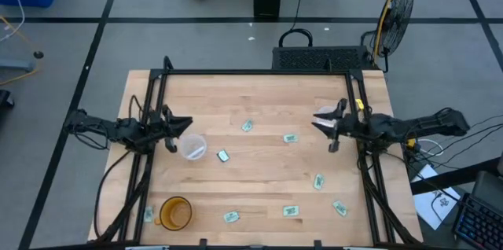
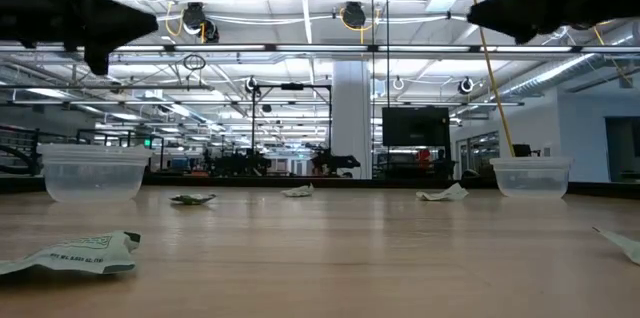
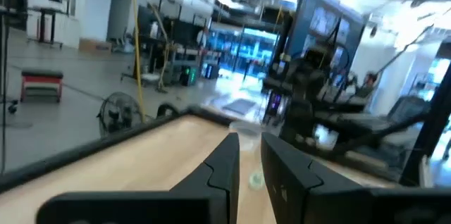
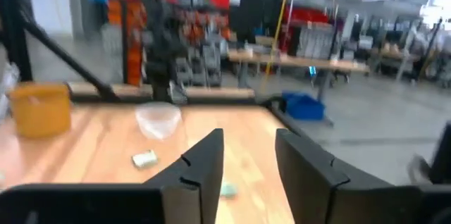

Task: Pick and place items into bin
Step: Put the green stevia packet into the right transparent bin

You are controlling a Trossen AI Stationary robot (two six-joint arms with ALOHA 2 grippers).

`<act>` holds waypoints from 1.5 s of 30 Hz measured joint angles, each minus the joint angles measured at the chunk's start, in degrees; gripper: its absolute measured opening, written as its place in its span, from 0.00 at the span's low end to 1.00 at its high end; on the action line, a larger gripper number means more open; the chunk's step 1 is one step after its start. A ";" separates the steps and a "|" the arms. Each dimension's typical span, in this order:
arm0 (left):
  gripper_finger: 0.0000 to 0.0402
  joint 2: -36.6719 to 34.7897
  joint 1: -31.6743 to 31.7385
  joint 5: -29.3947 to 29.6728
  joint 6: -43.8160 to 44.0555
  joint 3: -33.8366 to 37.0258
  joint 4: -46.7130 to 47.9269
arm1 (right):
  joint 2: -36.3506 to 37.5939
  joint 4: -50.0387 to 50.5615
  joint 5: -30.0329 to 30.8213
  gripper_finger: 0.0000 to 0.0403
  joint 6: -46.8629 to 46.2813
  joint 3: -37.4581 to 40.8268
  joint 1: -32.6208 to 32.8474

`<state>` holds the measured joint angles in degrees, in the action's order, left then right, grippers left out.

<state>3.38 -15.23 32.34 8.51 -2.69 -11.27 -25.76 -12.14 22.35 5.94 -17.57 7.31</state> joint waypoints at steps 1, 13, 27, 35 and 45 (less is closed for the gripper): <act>0.16 0.00 0.27 -0.32 -0.81 -1.15 -0.02 | -3.14 0.87 -0.29 0.33 -1.29 -2.50 -0.44; 0.25 9.77 3.30 5.84 -13.42 -21.53 19.49 | -36.45 21.19 -7.64 0.35 -23.36 -16.92 -4.02; 0.45 23.21 5.10 6.75 -13.33 -23.42 20.55 | -50.80 20.12 -8.81 0.35 -29.18 -16.93 -9.54; 0.45 25.13 5.14 6.75 -12.24 -23.40 20.46 | -53.94 20.24 -9.07 0.35 -29.91 -16.93 -10.68; 0.45 25.14 5.14 6.71 -10.80 -23.40 20.44 | -57.93 20.15 -11.34 0.35 -34.04 -16.93 -10.62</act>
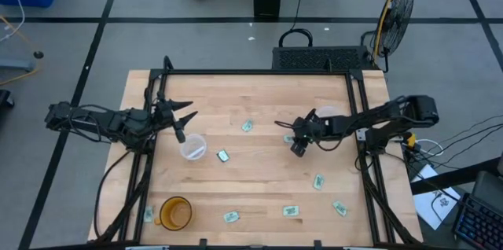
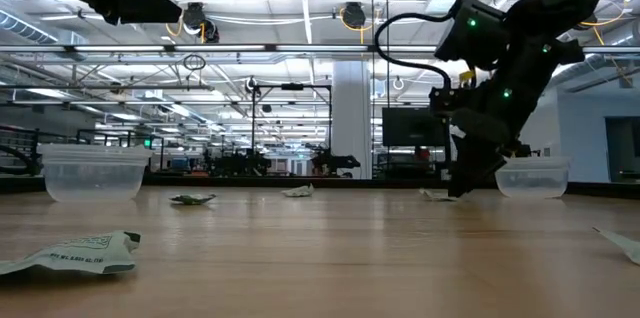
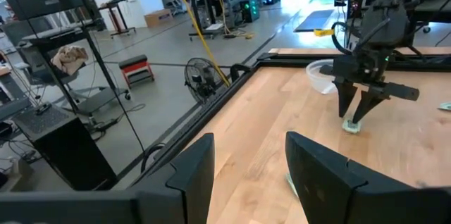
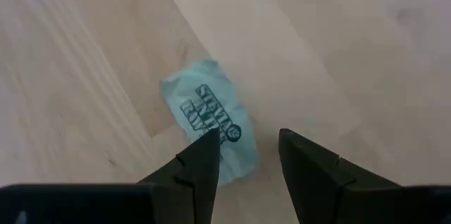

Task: Pick and place items into bin
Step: Put the green stevia packet into the right transparent bin

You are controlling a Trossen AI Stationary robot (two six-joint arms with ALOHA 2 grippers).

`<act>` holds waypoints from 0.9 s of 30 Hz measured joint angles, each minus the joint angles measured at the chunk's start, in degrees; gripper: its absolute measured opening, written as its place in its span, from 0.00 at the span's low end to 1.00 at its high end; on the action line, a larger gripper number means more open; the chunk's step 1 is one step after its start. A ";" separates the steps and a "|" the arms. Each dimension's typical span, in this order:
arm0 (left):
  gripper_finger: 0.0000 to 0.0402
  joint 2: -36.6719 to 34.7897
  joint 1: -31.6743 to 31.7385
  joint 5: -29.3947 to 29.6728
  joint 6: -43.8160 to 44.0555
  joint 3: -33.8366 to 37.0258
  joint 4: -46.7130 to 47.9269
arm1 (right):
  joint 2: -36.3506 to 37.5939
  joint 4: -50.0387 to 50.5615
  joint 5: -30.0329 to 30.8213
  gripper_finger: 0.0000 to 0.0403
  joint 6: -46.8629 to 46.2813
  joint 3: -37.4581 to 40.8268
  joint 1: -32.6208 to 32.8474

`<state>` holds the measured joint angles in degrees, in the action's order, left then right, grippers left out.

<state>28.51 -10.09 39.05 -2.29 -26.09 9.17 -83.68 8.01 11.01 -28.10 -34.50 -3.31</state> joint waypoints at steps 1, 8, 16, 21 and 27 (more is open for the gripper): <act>0.45 0.00 0.00 0.00 0.00 -0.02 0.00 | -0.15 -0.13 -0.18 0.35 -0.29 0.00 0.00; 0.45 0.00 0.00 -0.02 0.06 0.00 0.00 | -0.81 -0.94 3.61 0.29 -2.62 -0.04 0.04; 0.45 0.00 0.00 -0.07 0.25 -0.02 0.02 | -0.30 -1.54 3.88 0.02 -4.05 0.01 0.00; 0.45 0.00 0.00 -0.09 0.24 0.00 0.02 | 3.02 -2.98 3.84 0.01 -2.50 0.07 0.02; 0.45 0.00 -0.01 -0.10 0.24 0.00 0.02 | 12.56 -2.33 3.99 0.00 1.10 -0.17 0.02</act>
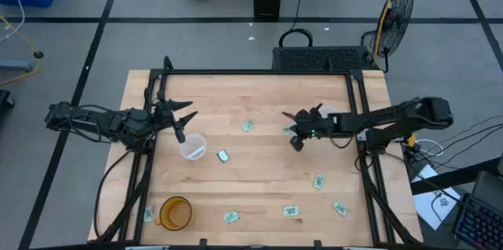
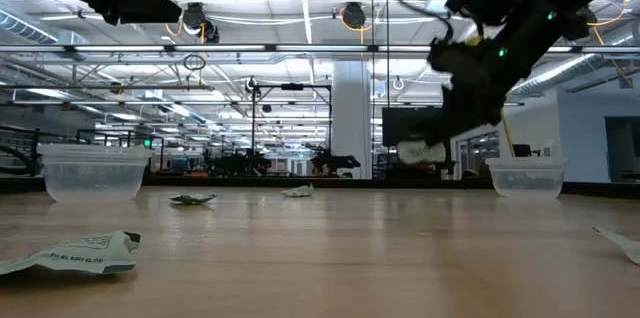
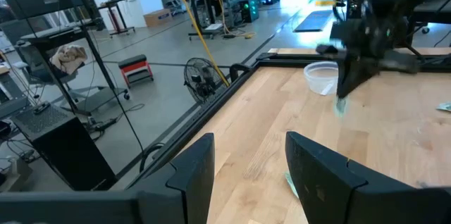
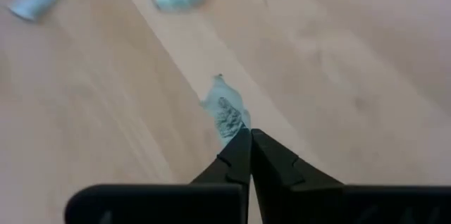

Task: Pick and place items into bin
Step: Put the green stevia packet into the right transparent bin, then put the green stevia packet into the left transparent bin

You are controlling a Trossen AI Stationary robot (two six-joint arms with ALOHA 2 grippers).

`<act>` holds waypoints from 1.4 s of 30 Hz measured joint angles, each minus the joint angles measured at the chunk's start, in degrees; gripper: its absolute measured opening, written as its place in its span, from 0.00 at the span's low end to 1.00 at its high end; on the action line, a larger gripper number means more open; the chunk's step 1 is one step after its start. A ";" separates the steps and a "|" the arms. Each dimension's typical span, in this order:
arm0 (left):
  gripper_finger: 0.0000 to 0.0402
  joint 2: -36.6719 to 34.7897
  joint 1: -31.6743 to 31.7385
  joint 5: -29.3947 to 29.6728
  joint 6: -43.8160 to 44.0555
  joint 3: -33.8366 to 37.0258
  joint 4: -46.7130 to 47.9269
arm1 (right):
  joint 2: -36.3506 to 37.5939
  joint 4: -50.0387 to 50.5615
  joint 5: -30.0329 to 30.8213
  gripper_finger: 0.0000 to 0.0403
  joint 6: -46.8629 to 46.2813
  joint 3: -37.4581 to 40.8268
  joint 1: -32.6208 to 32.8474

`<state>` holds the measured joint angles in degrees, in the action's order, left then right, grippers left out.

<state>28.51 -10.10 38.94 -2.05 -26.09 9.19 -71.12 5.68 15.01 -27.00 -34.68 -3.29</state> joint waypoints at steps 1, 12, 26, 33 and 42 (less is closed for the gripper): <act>0.45 0.00 -0.01 0.00 0.00 0.00 0.00 | 2.15 1.06 0.33 0.00 0.75 0.00 0.02; 0.45 0.00 0.01 0.00 1.06 0.00 0.02 | 25.92 30.47 12.44 0.00 -8.35 -0.04 0.00; 0.45 0.00 -0.01 0.00 1.05 0.00 0.02 | 28.05 38.70 18.01 0.00 -17.11 8.55 -0.11; 0.45 0.00 0.00 0.02 1.03 0.00 0.02 | 28.04 37.78 17.82 0.01 -20.73 12.03 -0.11; 0.45 0.00 0.01 0.02 1.03 0.00 0.00 | 28.05 31.37 17.81 0.14 -16.01 12.92 -0.11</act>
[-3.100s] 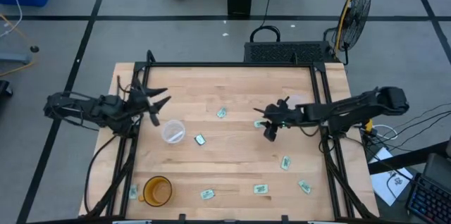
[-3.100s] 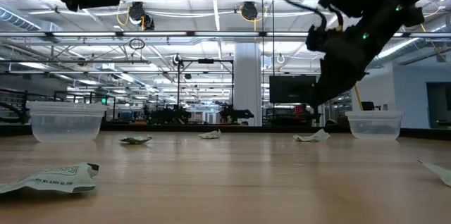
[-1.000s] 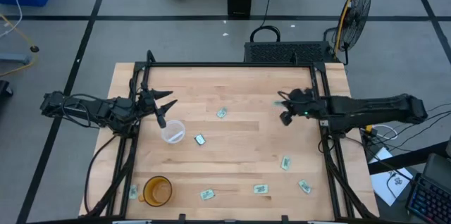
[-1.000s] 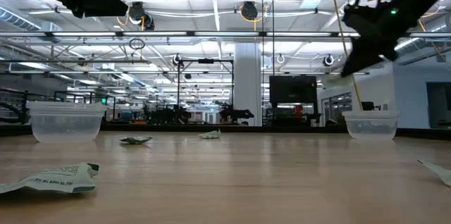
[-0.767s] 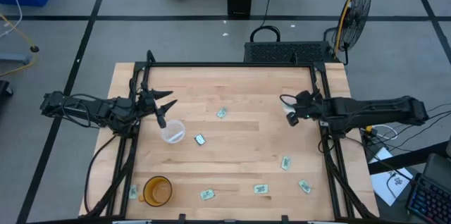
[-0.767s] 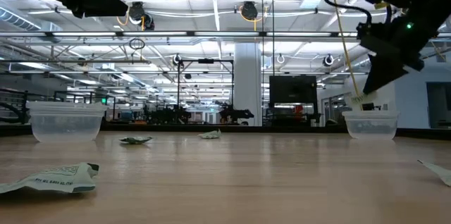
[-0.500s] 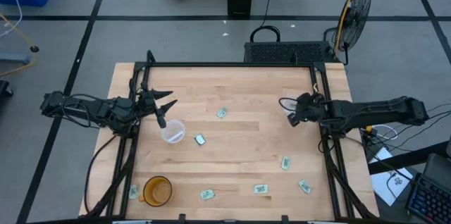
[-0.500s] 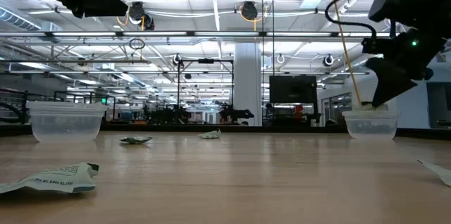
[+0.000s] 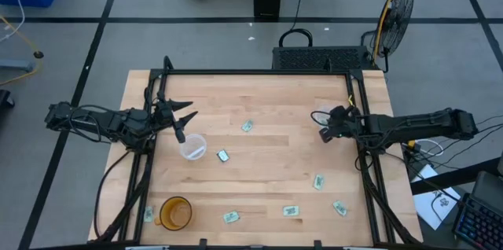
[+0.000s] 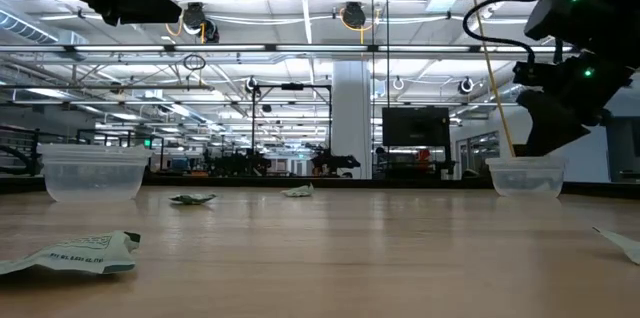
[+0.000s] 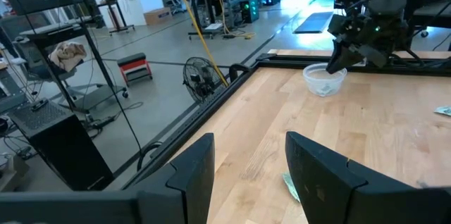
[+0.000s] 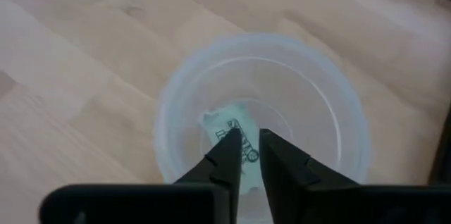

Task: Pick and place items into bin
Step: Put the green stevia packet into the left transparent bin

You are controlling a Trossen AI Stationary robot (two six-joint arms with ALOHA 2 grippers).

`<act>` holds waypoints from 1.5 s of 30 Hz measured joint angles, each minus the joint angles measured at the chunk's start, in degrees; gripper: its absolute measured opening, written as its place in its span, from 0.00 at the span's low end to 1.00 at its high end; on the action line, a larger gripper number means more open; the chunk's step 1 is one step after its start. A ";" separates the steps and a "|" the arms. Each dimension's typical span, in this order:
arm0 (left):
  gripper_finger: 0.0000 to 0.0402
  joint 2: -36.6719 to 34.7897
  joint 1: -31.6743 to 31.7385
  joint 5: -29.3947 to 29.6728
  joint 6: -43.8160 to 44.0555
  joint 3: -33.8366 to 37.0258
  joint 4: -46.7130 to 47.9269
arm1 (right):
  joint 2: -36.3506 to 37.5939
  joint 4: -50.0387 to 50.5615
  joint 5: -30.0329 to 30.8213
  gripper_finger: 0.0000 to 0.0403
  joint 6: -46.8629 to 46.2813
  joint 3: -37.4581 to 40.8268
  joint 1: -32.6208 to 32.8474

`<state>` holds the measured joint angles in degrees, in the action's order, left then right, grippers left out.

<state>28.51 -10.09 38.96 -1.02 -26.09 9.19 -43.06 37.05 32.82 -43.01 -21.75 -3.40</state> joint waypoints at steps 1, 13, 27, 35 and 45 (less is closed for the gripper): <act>0.45 0.00 0.00 0.00 0.00 0.00 0.00 | 0.04 -0.79 -0.02 0.15 0.98 0.02 0.00; 0.45 3.82 0.00 -9.42 0.33 0.04 -11.26 | 2.41 -46.02 -0.02 0.19 32.33 0.02 0.00; 0.45 38.79 14.30 -20.99 5.99 -15.49 -7.44 | -5.01 -48.49 -0.04 0.18 24.28 0.04 0.00; 0.45 58.13 22.17 -31.06 4.04 -23.22 -7.54 | -8.43 -49.48 -0.06 0.18 24.33 0.04 0.00; 0.45 74.47 27.52 -39.91 3.96 -28.15 -10.89 | -8.62 -49.28 -0.07 0.18 24.35 0.04 0.00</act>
<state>102.98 17.43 -0.95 2.94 -54.24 -1.70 -51.68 -12.22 32.75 -18.65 -21.71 -3.40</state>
